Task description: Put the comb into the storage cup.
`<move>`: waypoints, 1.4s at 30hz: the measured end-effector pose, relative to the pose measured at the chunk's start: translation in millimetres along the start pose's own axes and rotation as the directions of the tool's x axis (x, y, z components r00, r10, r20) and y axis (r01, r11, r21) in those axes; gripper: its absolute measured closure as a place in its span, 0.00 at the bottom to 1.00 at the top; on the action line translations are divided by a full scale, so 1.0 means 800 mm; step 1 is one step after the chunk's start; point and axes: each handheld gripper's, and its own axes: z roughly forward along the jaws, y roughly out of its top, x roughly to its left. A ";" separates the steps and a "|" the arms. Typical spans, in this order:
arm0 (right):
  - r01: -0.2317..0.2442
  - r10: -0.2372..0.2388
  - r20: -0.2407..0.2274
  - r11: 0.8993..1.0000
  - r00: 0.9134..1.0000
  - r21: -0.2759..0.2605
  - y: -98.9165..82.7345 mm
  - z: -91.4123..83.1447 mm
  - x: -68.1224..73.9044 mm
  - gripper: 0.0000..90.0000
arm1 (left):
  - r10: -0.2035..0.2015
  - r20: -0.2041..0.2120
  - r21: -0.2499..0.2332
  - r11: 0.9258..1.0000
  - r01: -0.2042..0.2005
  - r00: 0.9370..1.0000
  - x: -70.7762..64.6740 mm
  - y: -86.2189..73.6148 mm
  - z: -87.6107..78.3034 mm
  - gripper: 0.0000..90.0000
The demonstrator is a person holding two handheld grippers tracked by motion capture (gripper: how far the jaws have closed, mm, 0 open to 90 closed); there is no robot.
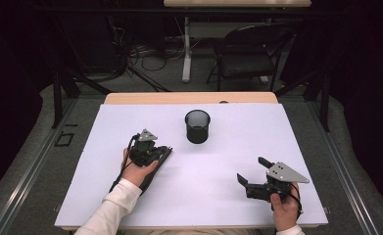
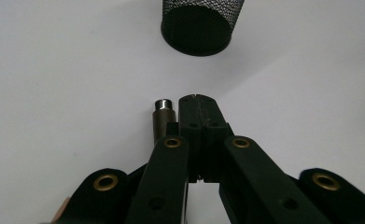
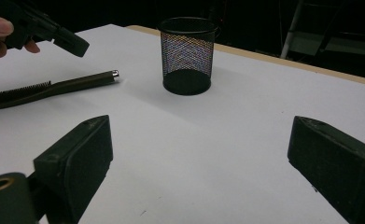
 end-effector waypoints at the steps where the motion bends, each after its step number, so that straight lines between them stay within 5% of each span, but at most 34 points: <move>1: 0.001 -0.001 0.000 1.000 1.000 0.000 0.000 0.000 0.000 0.07 | 0.003 -0.001 0.008 1.000 -0.003 1.000 0.001 0.000 0.002 1.00; 18: 0.004 -0.004 0.001 1.000 1.000 0.004 -0.001 0.001 -0.001 0.08 | -0.020 0.021 0.089 0.996 0.018 1.000 0.001 -0.004 0.027 1.00; 42: 0.007 -0.007 -0.003 1.000 1.000 0.009 -0.001 0.001 -0.001 0.08 | -0.017 -0.035 0.187 0.982 0.023 0.999 0.008 0.000 0.055 1.00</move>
